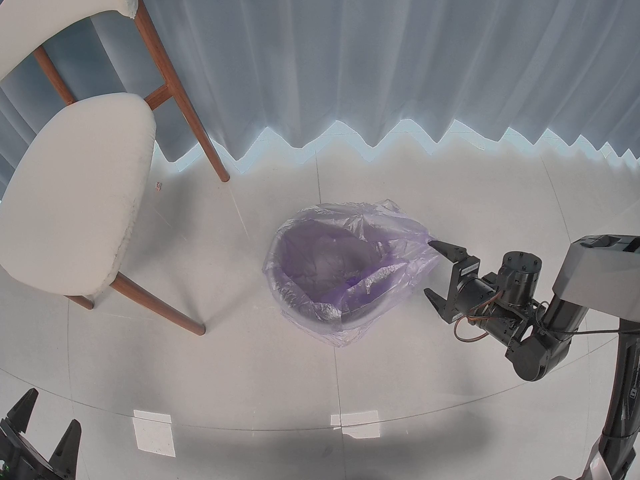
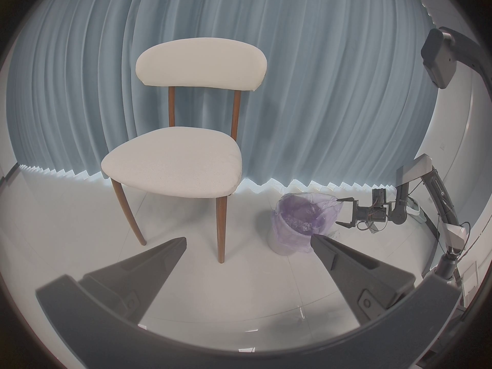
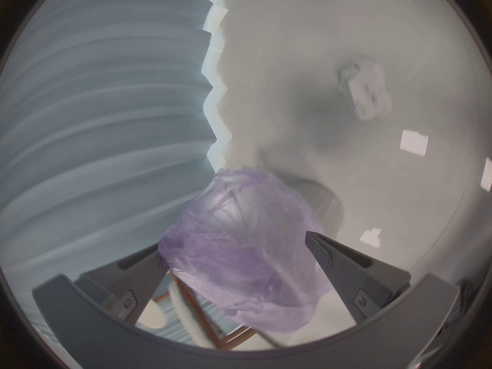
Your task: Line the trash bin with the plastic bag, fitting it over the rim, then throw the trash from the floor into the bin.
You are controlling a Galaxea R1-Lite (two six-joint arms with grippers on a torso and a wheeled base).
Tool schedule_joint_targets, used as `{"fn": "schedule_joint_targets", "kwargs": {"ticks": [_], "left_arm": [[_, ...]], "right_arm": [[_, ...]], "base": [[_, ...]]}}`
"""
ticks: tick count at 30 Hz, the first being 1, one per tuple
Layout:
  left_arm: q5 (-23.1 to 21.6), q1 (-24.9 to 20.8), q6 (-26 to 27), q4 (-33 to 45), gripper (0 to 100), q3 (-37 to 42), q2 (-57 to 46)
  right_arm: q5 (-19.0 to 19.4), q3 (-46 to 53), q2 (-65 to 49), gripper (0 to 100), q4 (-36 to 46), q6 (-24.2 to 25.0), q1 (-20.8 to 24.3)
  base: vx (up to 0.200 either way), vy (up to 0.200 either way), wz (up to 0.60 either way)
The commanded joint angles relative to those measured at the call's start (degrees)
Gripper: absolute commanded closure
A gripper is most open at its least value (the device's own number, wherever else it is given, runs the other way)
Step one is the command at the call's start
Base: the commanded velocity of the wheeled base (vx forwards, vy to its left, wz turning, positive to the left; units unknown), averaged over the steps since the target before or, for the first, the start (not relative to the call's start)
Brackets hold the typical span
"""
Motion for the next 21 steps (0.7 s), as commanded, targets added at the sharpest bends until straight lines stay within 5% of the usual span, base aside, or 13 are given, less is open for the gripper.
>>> {"fn": "schedule_joint_targets", "kwargs": {"ticks": [1, 15, 18, 19, 21], "left_arm": [[0.2, 0.0, -0.1, -0.1, 0, 0.3, 0.2], [1.9, 0.0, -0.1, 0.0, 0, 2.0, 0.2], [2.0, 0.0, -0.1, -0.1, 0, 2.4, 0.2], [2.1, 0.0, -0.1, -0.1, 0, 2.5, 0.2], [2.1, 0.0, -0.1, -0.1, 0, 2.5, 0.2]], "right_arm": [[4.5, 2.0, -6.8, 0, -0.7, 6.4, -0.4], [7.0, 2.8, -7.5, 0, -0.8, 19.8, -7.3], [6.9, 2.8, -7.1, 0, -0.7, 17.7, -7.0], [6.9, 2.4, -6.5, 0, -0.6, 10.5, -6.4], [6.9, 2.4, -6.2, 0, -0.6, 7.2, -6.0]], "base": [[0.000, 0.000, 0.00], [0.000, 0.000, 0.00], [0.000, 0.000, 0.00], [0.000, 0.000, 0.00], [0.000, 0.000, 0.00]]}}
